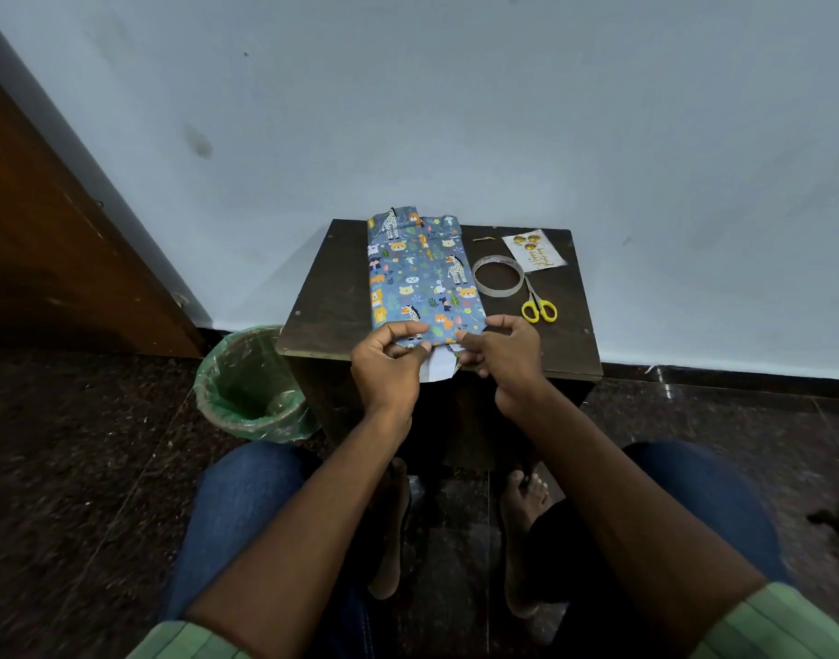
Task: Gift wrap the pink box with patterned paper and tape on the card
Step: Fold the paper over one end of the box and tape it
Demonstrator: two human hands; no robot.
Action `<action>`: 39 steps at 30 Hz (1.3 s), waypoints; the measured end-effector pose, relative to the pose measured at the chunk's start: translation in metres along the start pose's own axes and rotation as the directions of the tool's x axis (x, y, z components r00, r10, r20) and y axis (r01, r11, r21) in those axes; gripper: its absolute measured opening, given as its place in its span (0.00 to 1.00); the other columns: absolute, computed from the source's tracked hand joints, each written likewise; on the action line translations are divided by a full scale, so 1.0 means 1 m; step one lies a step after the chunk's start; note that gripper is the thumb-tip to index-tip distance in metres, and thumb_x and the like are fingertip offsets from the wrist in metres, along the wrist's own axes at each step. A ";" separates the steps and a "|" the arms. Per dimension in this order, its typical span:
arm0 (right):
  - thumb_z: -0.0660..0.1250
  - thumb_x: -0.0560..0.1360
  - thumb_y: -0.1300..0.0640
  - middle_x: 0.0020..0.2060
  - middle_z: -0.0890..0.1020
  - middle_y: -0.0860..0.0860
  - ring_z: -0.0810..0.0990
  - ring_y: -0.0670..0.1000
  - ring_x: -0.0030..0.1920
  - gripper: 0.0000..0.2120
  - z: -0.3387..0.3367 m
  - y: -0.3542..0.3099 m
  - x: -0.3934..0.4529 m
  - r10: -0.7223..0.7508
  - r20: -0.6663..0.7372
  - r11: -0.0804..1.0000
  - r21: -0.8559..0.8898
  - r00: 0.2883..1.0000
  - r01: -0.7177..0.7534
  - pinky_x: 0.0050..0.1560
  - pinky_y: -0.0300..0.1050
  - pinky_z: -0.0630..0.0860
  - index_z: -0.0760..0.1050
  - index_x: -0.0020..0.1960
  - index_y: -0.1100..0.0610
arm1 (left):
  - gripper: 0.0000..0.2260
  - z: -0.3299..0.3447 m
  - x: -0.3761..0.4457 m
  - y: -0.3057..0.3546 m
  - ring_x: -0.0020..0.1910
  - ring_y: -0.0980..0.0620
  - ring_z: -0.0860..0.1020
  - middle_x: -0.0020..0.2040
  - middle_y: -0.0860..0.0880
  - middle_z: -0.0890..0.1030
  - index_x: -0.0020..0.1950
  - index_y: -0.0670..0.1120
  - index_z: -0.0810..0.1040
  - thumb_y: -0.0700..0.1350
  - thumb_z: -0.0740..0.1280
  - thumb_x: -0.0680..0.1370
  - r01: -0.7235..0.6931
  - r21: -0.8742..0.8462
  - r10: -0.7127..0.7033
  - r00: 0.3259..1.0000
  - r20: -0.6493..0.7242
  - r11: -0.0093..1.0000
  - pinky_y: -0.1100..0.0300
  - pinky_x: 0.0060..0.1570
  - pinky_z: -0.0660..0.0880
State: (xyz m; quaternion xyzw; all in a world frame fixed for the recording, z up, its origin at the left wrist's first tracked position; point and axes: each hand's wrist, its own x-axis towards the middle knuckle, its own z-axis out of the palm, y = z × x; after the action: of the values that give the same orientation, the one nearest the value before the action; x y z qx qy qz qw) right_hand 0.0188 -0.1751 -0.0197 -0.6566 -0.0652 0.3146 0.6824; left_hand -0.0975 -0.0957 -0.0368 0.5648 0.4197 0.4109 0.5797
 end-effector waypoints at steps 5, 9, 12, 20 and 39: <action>0.77 0.72 0.71 0.31 0.76 0.54 0.72 0.47 0.23 0.20 -0.004 -0.003 -0.001 -0.036 0.021 0.999 -0.036 0.999 0.037 0.22 0.37 0.69 0.73 0.59 0.62 | 0.12 -0.007 0.009 -0.004 0.41 0.60 0.79 0.53 0.54 0.85 0.48 0.52 0.87 0.36 0.82 0.72 -0.188 0.315 0.167 0.982 0.092 0.930 0.67 0.45 0.77; 0.78 0.70 0.72 0.30 0.76 0.54 0.73 0.47 0.24 0.20 -0.009 -0.001 0.002 -0.078 0.052 0.992 -0.096 0.996 0.083 0.24 0.38 0.72 0.78 0.58 0.60 | 0.11 -0.011 0.012 0.000 0.51 0.60 0.81 0.53 0.55 0.82 0.49 0.49 0.88 0.36 0.82 0.71 -0.283 0.446 0.248 0.959 0.137 0.849 0.72 0.49 0.75; 0.80 0.69 0.69 0.31 0.79 0.56 0.77 0.49 0.26 0.18 -0.011 0.004 0.004 -0.176 0.059 0.966 -0.181 0.983 0.184 0.30 0.43 0.77 0.80 0.56 0.59 | 0.10 -0.011 0.010 0.001 0.50 0.59 0.80 0.52 0.55 0.81 0.50 0.48 0.88 0.37 0.82 0.72 -0.321 0.507 0.277 0.947 0.163 0.800 0.72 0.50 0.76; 0.81 0.69 0.51 0.43 0.78 0.46 0.80 0.48 0.41 0.15 -0.013 0.022 0.012 -0.631 0.145 0.424 -0.758 0.762 0.495 0.38 0.44 0.73 0.82 0.53 0.48 | 0.10 -0.019 0.016 0.002 0.46 0.49 0.84 0.51 0.55 0.86 0.51 0.53 0.88 0.45 0.82 0.72 -0.468 0.762 0.431 0.860 0.274 0.449 0.53 0.49 0.75; 0.68 0.69 0.70 0.38 0.75 0.55 0.72 0.58 0.39 0.08 -0.004 0.030 0.036 -0.766 0.592 -0.261 -0.645 0.252 0.718 0.37 0.53 0.69 0.73 0.39 0.59 | 0.10 -0.017 0.035 0.011 0.46 0.47 0.78 0.46 0.54 0.80 0.42 0.53 0.83 0.48 0.83 0.69 -0.610 0.761 0.430 0.761 0.485 0.220 0.57 0.36 0.72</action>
State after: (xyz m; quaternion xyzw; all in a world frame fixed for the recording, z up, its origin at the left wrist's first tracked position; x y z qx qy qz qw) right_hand 0.0384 -0.1616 -0.0603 -0.7125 -0.5845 -0.2742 0.2750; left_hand -0.1029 -0.0564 -0.0272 0.9196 0.3038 0.2438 0.0506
